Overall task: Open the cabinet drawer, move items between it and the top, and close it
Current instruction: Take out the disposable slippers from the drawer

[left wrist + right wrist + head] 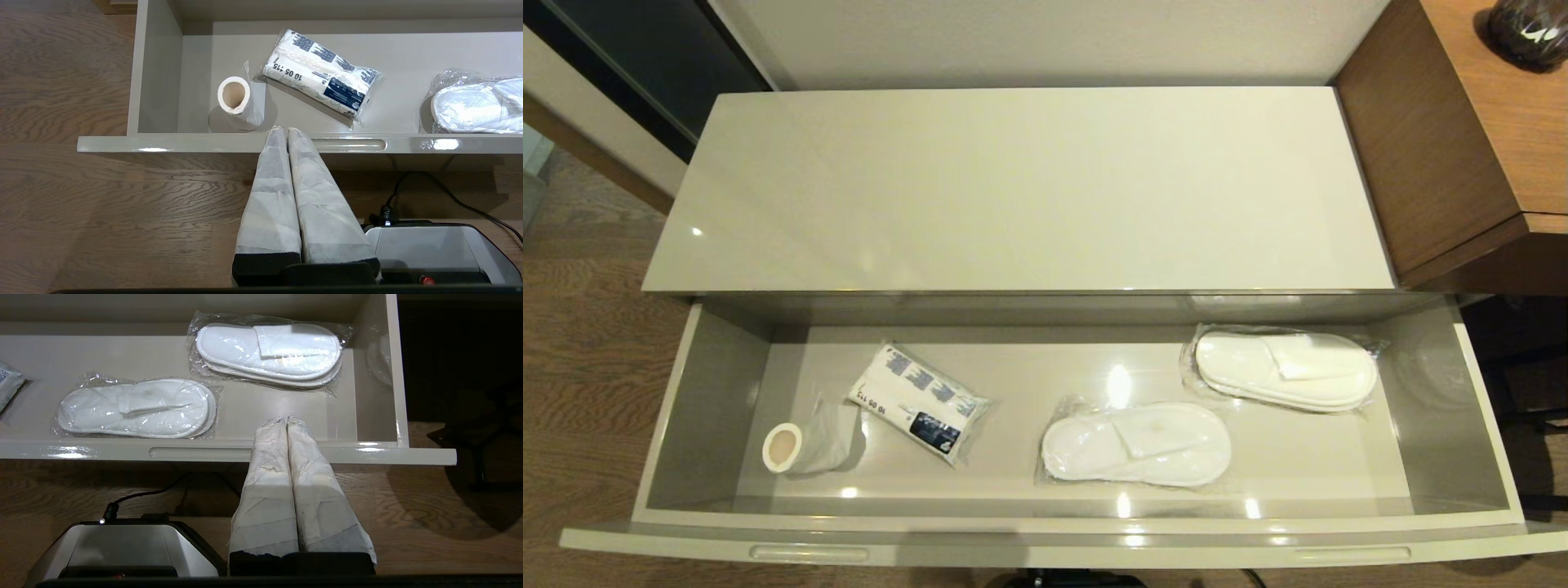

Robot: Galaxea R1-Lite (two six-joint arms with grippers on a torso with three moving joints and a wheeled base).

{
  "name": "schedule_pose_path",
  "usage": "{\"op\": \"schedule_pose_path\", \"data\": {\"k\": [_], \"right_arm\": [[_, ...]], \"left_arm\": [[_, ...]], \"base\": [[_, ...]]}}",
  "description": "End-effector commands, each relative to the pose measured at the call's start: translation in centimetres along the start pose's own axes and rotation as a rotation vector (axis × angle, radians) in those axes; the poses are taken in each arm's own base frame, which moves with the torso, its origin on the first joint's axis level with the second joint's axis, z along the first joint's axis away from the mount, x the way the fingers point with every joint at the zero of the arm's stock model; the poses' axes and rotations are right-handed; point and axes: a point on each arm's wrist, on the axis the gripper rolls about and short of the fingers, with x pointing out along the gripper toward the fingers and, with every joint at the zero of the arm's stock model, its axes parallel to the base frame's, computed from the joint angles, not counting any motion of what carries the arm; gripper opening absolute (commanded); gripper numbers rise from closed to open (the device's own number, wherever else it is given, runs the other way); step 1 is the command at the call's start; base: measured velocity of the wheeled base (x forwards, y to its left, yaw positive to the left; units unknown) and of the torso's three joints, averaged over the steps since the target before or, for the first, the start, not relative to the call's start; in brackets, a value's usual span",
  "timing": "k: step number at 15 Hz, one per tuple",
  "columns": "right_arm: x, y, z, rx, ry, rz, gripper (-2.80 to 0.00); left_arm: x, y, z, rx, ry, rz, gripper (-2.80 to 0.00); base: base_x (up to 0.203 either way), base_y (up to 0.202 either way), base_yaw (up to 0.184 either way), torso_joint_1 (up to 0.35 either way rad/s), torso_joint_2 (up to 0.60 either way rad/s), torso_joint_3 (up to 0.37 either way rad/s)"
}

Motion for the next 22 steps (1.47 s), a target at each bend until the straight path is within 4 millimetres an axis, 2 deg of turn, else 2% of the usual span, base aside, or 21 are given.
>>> {"op": "schedule_pose_path", "data": {"k": [1, 9, 12, 13, 16, 18, 20, 21, 22], "right_arm": [[0.0, 0.0, -0.1, 0.001, 0.004, -0.003, -2.80], [0.0, 0.0, 0.1, 0.002, -0.008, -0.001, -2.80], [-0.5, 0.0, 0.9, -0.009, 0.017, 0.020, -2.80], [-1.4, 0.0, 2.3, -0.009, 0.028, 0.043, -2.80], [-5.7, -0.1, 9.7, -0.006, -0.100, 0.097, -2.80], [-5.7, -0.3, 15.4, 0.116, -0.104, 0.112, -2.80], [-4.5, -0.5, 20.8, 0.290, -0.069, 0.115, -2.80], [-4.1, -0.6, 21.5, 0.370, -0.003, 0.101, -2.80], [-3.9, -0.6, 21.0, 0.423, 0.084, 0.078, -2.80]], "left_arm": [[0.0, 0.0, 0.0, 0.000, 0.004, 0.001, -2.80], [0.0, 0.0, 0.0, 0.000, 0.005, 0.001, -2.80], [0.0, 0.0, 0.0, 0.000, 0.004, 0.001, -2.80], [0.0, 0.0, 0.0, 0.000, 0.004, 0.001, -2.80], [0.0, 0.0, 0.0, 0.000, 0.004, 0.001, -2.80], [0.0, 0.0, 0.0, -0.002, 0.004, 0.001, -2.80], [0.0, 0.0, 0.0, -0.002, 0.004, 0.001, -2.80], [0.0, 0.0, 0.0, -0.002, 0.004, 0.001, -2.80], [0.0, 0.0, 0.0, -0.002, 0.004, 0.001, -2.80]], "base": [[0.000, 0.000, 0.000, 0.000, 0.00, 0.000], [0.000, 0.000, 0.000, 0.000, 0.00, 0.000], [0.000, 0.000, 0.000, 0.000, 0.00, 0.000], [0.000, 0.000, 0.000, 0.000, 0.00, 0.000], [0.000, 0.000, 0.000, 0.000, 0.00, 0.000], [0.000, 0.000, 0.000, 0.000, 0.00, 0.000], [0.000, 0.000, 0.000, 0.000, 0.00, 0.000], [0.000, 0.000, 0.000, 0.000, 0.00, 0.000], [0.000, 0.000, 0.000, 0.000, 0.00, 0.000]]}}
